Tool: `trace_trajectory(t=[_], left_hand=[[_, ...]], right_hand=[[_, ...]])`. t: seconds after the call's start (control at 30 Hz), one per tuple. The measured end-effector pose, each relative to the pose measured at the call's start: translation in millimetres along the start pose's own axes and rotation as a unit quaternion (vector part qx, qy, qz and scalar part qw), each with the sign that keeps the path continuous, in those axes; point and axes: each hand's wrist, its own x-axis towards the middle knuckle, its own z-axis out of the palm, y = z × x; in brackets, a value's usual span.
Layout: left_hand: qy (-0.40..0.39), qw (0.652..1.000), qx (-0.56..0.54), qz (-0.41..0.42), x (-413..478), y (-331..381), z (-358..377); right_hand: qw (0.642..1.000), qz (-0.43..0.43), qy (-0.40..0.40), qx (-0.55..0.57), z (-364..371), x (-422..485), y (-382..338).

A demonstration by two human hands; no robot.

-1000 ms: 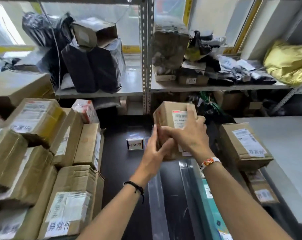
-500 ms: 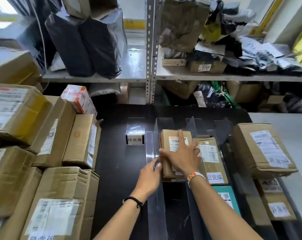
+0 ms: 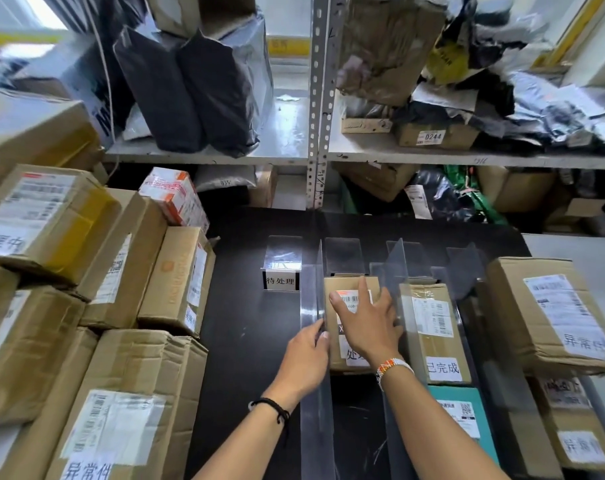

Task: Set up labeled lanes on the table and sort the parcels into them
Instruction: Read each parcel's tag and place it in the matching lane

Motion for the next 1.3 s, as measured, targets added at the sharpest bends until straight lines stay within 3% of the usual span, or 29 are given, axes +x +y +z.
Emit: trace_trajectory(t=[0.1,0.23,0.4,0.67,0.8,0.93,1.17,1.3], left_hand=[[0.035,0.999,-0.02,0.007,-4.5,13.3,-14.1],[0.122,0.988,-0.046,0.082,-15.0,41.3,-54.4],[0.303,0.931,-0.022,0.204,-49.7,82.3,-134.3],[0.43,0.844,0.061,0.315,-127.7,93.1,-258.7],[0.501,0.79,0.116,0.335,-185.0,79.7,-320.8],[0.5,0.803,0.202,0.254,-246.2,68.0,-394.8],[0.519,0.806,0.28,-0.041,-308.9,25.8,-530.7],[0.482,0.814,0.255,-0.202,-303.4,-26.9,-576.0]], right_hand=[[0.993,-0.084,0.078,0.004,-15.2,-13.5,-19.1],[0.965,-0.226,0.128,0.042,-39.3,-43.4,-71.8],[0.913,-0.354,0.161,0.125,-54.2,-90.2,-145.8],[0.843,-0.456,0.142,0.246,-49.0,-176.0,-256.0],[0.794,-0.493,0.072,0.348,-19.6,-229.9,-310.1],[0.775,-0.484,-0.033,0.404,14.3,-286.2,-362.2],[0.828,-0.496,-0.084,0.247,79.8,-338.7,-414.7],[0.852,-0.446,-0.095,0.257,103.1,-348.3,-422.3]])
